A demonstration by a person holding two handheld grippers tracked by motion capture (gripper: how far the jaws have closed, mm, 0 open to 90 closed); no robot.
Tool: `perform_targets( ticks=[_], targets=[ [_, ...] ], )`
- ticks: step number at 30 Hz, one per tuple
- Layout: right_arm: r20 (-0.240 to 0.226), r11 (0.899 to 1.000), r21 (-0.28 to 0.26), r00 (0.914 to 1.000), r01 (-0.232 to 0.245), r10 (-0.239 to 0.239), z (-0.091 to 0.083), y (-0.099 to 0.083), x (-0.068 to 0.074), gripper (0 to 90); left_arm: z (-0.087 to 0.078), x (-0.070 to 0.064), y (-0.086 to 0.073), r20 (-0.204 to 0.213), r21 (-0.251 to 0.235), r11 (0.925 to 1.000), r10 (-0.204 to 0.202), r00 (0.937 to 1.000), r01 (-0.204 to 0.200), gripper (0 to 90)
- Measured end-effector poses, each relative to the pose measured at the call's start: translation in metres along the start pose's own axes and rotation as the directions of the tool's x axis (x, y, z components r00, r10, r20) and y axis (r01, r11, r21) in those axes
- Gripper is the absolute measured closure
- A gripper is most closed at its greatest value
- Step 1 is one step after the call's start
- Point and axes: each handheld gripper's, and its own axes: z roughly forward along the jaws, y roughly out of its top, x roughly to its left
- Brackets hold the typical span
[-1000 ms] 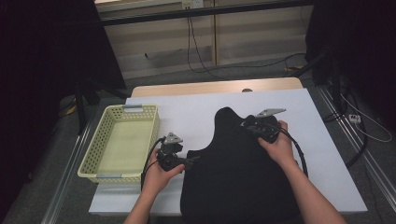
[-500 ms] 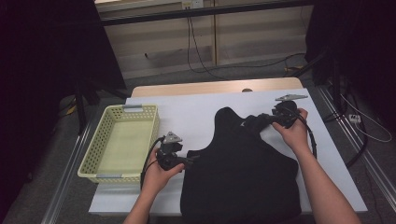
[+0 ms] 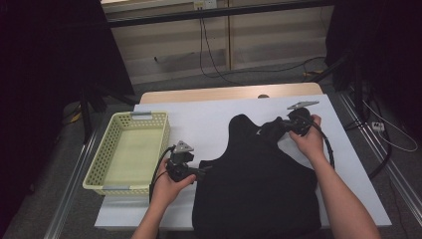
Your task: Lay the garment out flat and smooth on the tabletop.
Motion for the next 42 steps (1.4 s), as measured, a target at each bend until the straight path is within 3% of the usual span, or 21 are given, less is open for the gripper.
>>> perform_targets(
  ticks=[4,7,13,15,17,23,28,32,35,38,40,42],
  targets=[
    [0.055,0.999,-0.02,0.9982,0.025,-0.024,-0.015,0.021,-0.018,82.8,0.0,0.0,0.001,-0.003,-0.003,1.0,0.0,1.0,0.0,15.9],
    [0.079,1.0,-0.018,0.9966,0.025,-0.024,-0.012,0.031,-0.028,80.8,0.0,0.0,0.001,-0.002,-0.014,0.9999,-0.01,0.9999,0.01,15.9],
    [0.096,0.998,0.022,0.9938,-0.058,0.055,0.005,0.022,-0.029,58.5,0.0,0.003,0.0,-0.005,-0.008,0.9999,-0.008,1.0,0.008,15.9],
    [0.092,0.999,0.023,0.9952,-0.037,0.035,0.003,0.017,-0.024,56.5,0.0,0.004,0.0,-0.004,0.0,1.0,-0.009,1.0,0.009,15.9],
    [0.056,0.998,0.024,0.9968,-0.058,0.057,-0.002,0.009,-0.018,52.4,0.001,0.004,0.0,-0.001,0.003,1.0,-0.007,1.0,0.007,15.9],
    [0.001,0.997,0.04,0.9983,-0.059,0.059,-0.024,-0.021,-0.001,51.9,0.003,0.003,-0.001,-0.006,0.005,1.0,-0.007,1.0,0.007,15.9],
    [0.013,0.996,0.086,0.9999,-0.009,0.007,-0.051,-0.055,0.016,49.6,0.006,0.002,-0.002,-0.003,0.015,0.9998,-0.011,0.9999,0.011,15.9],
    [-0.006,0.996,0.073,0.9985,-0.053,0.054,-0.071,-0.081,0.02,49.8,0.006,0.002,-0.002,0.003,0.02,0.9998,0.001,1.0,-0.001,15.9],
    [-0.009,0.997,0.066,0.999,-0.044,0.045,-0.085,-0.094,0.024,50.5,0.005,0.003,-0.002,0.001,0.015,0.9999,-0.004,1.0,0.004,15.9],
    [-0.017,0.995,0.059,0.9969,-0.075,0.076,-0.098,-0.107,0.029,51.9,0.006,0.003,-0.002,0.004,0.012,0.9999,-0.007,1.0,0.007,15.9],
    [-0.002,0.996,0.05,0.9972,-0.075,0.075,-0.107,-0.112,0.033,52.4,0.007,0.002,-0.001,0.01,0.015,0.9999,-0.004,0.9999,0.004,15.9],
    [-0.015,0.996,0.03,0.9963,-0.084,0.085,-0.116,-0.12,0.036,52.6,0.008,0.0,-0.001,0.011,0.018,0.9998,-0.002,0.9999,0.002,15.9]
  ],
)
